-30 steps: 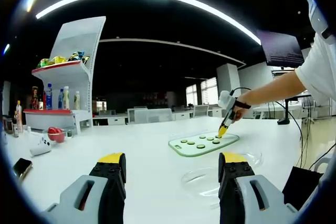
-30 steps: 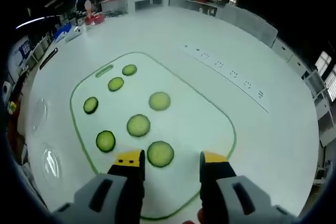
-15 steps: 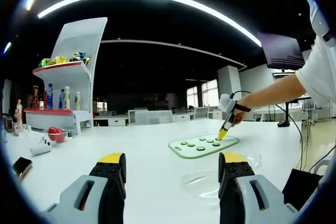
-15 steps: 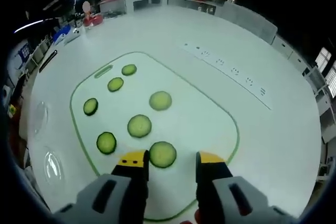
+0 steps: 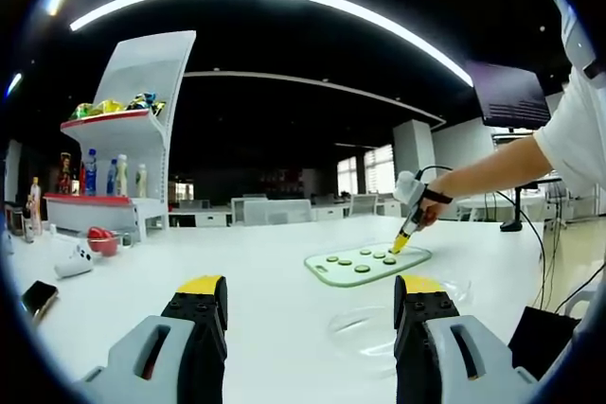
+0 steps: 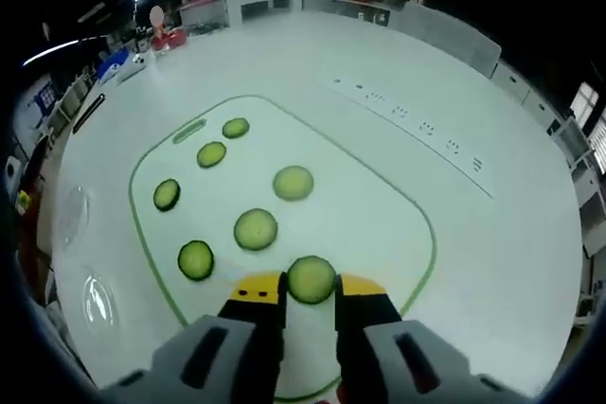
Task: Open the petri dish lid, add cucumber slices into the petri dish, and close the lid
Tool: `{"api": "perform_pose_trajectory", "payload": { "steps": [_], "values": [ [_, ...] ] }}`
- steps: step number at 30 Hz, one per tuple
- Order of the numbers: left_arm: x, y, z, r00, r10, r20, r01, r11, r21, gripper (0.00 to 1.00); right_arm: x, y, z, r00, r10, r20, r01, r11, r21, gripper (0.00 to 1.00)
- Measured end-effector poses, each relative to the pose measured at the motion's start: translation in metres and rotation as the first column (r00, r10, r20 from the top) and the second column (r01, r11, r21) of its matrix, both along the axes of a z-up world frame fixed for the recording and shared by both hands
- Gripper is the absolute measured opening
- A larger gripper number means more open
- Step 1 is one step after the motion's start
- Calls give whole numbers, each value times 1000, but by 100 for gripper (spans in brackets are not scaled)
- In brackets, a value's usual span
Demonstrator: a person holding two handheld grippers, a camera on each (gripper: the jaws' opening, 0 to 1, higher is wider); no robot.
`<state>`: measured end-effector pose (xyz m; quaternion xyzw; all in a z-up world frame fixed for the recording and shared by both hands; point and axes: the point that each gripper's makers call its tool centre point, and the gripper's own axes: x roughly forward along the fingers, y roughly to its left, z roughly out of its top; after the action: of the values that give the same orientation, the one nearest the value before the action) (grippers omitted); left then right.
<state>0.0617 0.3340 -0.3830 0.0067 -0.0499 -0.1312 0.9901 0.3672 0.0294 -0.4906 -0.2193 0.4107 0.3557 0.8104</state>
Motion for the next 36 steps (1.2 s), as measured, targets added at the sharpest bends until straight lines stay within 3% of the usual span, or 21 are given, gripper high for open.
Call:
{"api": "perform_pose_trajectory", "payload": {
  "steps": [18, 36],
  "values": [
    [-1, 2, 1, 1000, 3, 5, -3, 1000, 3, 71, 1, 0, 2, 1000, 0, 10, 0, 1000, -4, 19],
    [-3, -4, 4, 1000, -9, 9, 9, 1000, 6, 71, -9, 1, 15, 1000, 7, 11, -7, 1000, 14, 19]
  ]
}}
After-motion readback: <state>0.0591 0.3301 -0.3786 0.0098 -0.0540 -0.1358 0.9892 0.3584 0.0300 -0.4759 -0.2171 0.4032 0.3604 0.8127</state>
